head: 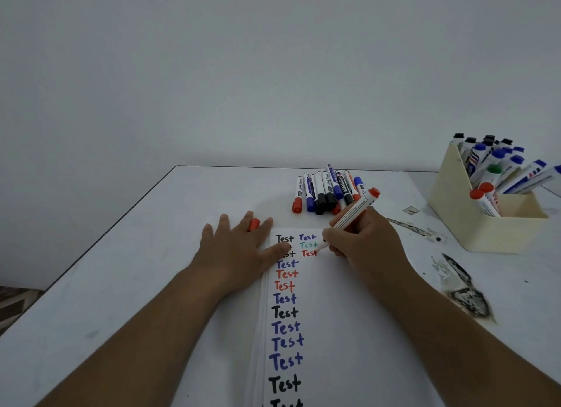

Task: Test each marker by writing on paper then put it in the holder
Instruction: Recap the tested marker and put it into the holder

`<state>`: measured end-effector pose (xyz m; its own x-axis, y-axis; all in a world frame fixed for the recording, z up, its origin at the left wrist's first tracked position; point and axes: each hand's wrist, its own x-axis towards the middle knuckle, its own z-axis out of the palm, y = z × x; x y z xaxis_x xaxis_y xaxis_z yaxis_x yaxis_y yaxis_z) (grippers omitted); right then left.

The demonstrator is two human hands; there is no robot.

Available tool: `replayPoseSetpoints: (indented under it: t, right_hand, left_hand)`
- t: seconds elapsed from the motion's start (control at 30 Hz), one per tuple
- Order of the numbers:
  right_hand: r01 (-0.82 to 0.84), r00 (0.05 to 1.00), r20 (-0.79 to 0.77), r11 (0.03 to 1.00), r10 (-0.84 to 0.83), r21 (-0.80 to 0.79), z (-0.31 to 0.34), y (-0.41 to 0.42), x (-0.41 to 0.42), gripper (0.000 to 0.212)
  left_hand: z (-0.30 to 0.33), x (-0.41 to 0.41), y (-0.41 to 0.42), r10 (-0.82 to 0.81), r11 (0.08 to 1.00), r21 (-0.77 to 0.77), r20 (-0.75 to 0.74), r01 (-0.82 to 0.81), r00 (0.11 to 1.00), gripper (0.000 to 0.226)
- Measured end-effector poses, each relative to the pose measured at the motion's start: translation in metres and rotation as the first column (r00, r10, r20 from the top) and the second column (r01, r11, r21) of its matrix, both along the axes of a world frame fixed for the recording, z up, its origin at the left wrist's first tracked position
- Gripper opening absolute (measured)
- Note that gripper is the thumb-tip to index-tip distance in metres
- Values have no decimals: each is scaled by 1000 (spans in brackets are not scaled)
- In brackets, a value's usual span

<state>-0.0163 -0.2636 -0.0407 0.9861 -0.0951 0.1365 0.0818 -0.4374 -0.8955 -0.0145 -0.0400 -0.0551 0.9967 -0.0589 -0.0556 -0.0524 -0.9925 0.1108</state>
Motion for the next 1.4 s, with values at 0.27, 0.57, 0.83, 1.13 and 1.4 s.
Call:
replayPoseSetpoints:
  t: [0.27, 0.57, 0.83, 1.13, 1.4]
  right_hand:
    - [22, 999, 37, 974, -31, 225, 2, -5, -2, 8]
    - [15, 1000, 8, 917, -20, 399, 1, -6, -1, 6]
    - [16, 1000, 2, 901, -18, 433, -1, -6, 1, 13]
    - [-7, 1000, 10, 902, 3, 433, -2, -6, 0, 13]
    - [-70, 998, 35, 861, 60, 504, 2, -6, -3, 22]
  left_hand:
    - [10, -5, -3, 100, 934, -356, 288, 9, 952, 46]
    - [14, -5, -6, 337, 789, -614, 426, -5, 840, 32]
    - [17, -6, -4, 284, 793, -609, 414, 31, 865, 19]
    - [19, -8, -11, 291, 720, -693, 347, 34, 892, 15]
    - [18, -10, -10, 197, 710, -696, 345, 109, 918, 9]
